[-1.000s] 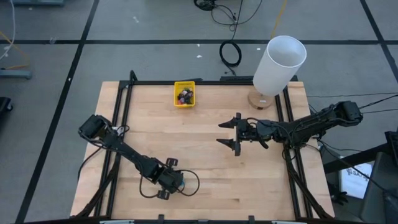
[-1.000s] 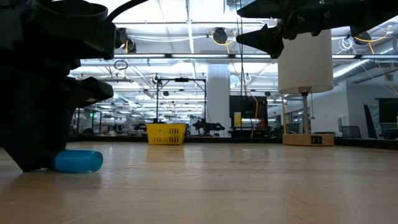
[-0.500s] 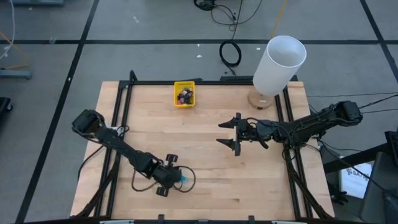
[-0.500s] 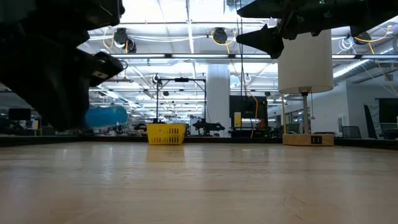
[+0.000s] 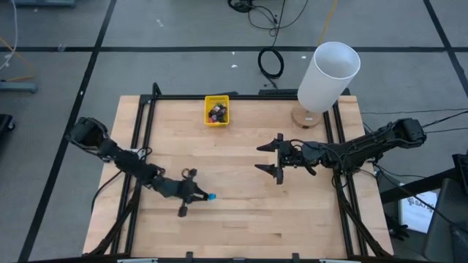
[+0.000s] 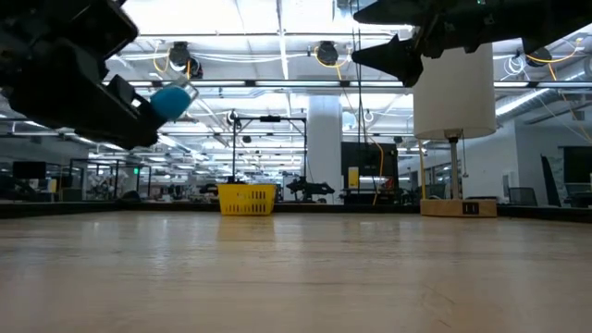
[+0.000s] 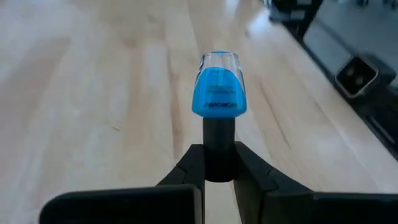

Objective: Pick & Place Nail Polish
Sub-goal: Put the blue nail polish bottle into the yellow bin

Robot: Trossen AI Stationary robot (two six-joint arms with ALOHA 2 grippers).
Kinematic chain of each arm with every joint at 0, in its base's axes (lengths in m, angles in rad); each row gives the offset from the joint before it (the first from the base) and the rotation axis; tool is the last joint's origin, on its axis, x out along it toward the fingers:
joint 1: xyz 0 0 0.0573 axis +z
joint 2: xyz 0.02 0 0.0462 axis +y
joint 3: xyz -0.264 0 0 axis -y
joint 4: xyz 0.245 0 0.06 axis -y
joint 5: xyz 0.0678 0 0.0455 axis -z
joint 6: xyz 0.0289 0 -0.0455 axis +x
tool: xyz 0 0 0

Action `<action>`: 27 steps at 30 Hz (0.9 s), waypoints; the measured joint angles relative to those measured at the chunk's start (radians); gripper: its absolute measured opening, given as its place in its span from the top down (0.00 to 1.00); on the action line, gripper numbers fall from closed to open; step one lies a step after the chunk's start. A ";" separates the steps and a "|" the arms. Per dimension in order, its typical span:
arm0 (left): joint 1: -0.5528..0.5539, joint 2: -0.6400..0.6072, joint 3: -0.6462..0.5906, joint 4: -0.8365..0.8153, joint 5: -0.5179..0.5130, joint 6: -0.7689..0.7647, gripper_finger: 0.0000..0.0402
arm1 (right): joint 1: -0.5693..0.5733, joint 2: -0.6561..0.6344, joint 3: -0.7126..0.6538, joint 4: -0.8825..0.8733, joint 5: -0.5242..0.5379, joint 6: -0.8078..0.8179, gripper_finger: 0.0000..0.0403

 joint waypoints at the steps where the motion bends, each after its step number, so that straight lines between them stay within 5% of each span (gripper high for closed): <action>1: 0.000 -0.010 -0.035 0.057 -0.012 0.008 0.91 | 0.000 0.000 0.000 0.000 0.000 -0.001 0.21; 12: 0.029 -0.023 -0.291 0.474 -0.186 0.055 0.91 | 0.000 0.000 0.000 0.000 0.000 -0.002 0.21; 27: 0.403 -0.023 -0.291 0.518 -0.080 0.229 0.91 | 0.000 0.000 0.000 0.001 0.001 -0.002 0.21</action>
